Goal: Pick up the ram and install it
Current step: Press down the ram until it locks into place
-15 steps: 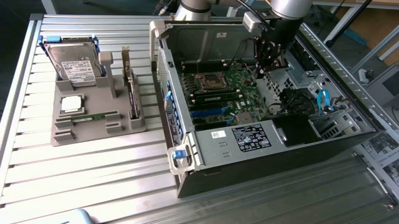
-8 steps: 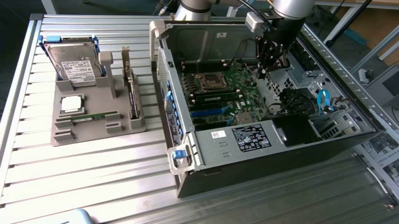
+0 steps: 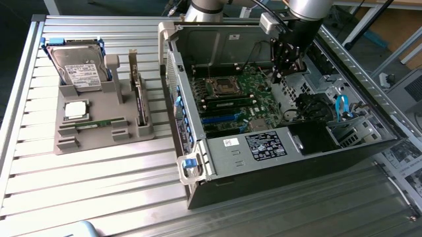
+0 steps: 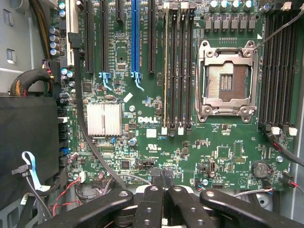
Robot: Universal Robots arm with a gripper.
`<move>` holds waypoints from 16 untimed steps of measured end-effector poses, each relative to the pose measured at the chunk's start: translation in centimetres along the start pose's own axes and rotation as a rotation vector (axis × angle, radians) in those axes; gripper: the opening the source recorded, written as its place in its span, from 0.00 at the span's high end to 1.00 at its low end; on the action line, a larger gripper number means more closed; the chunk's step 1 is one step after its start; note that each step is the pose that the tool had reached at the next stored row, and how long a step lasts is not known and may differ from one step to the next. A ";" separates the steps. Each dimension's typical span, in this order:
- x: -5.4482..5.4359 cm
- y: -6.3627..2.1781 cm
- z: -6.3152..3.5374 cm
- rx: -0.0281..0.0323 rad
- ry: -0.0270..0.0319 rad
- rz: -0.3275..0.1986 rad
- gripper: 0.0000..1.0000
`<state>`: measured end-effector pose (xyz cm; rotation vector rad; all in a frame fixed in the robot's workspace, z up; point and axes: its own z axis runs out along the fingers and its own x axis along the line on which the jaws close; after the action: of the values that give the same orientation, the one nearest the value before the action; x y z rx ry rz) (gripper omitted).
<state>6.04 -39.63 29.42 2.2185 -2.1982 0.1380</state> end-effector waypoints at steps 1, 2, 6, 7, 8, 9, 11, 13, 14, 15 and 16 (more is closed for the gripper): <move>0.0 0.00 0.00 0.0000 0.0000 0.000 0.89; 0.0 0.00 0.00 0.0000 0.0000 0.000 0.89; 0.0 0.15 0.00 0.0000 -0.0001 0.000 0.89; 0.0 0.23 -0.01 -0.0001 0.0001 0.000 0.89; 0.0 0.34 -0.02 -0.0001 0.0001 0.000 0.89; 0.0 0.56 -0.02 0.0000 0.0000 0.000 0.89; 0.0 1.37 -0.02 0.0000 0.0000 0.000 0.89; 0.0 1.98 0.03 0.0001 -0.0003 0.000 0.89; 0.0 2.28 0.05 0.0000 -0.0003 0.000 0.89; 0.0 2.85 0.10 0.0000 -0.0001 0.000 0.89; 0.0 3.27 0.15 -0.0001 0.0002 0.000 0.89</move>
<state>2.79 -39.63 29.10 2.2184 -2.1980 0.1381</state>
